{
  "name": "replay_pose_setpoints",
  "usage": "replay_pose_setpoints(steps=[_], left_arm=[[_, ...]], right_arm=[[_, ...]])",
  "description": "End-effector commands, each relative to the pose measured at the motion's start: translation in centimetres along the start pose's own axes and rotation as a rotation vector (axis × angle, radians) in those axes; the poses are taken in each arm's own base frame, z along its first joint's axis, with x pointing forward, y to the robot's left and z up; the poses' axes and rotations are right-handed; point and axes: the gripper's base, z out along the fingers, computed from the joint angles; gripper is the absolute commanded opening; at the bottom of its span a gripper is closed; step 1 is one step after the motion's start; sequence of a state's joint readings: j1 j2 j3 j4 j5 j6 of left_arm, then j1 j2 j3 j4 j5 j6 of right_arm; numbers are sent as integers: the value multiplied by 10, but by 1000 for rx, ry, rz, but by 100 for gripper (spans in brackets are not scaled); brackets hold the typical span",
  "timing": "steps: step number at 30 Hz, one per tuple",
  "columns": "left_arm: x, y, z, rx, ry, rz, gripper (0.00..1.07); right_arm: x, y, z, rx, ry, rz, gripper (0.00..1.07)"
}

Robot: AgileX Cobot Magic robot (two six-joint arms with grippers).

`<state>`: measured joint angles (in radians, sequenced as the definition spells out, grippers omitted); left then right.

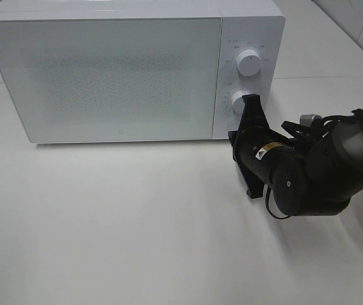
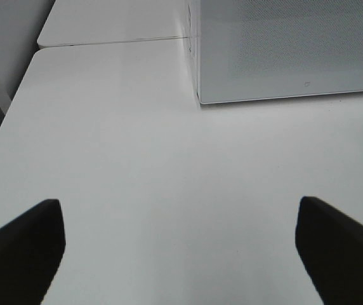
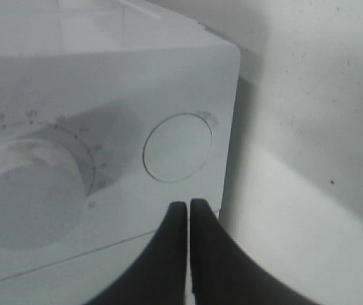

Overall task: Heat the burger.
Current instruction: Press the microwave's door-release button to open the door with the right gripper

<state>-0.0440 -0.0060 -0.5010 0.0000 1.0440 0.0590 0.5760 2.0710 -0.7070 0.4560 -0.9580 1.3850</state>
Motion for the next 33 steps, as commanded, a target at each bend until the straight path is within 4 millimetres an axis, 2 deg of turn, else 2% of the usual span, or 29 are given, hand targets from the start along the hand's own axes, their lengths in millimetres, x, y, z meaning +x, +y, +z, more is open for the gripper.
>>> replay_pose_setpoints(steps=[1,11,24,33], left_arm=[[1,0,-2,-3,-18,0,91],[1,0,-2,-3,-18,0,91],[1,0,-2,-3,-18,0,91],[1,0,-2,-3,-18,0,91]], right_arm=[[-7,5,10,-17,-17,6,0],[-5,11,20,-29,-17,12,0],[-8,4,31,-36,-91,43,0],[-10,16,37,-111,-114,26,0]])
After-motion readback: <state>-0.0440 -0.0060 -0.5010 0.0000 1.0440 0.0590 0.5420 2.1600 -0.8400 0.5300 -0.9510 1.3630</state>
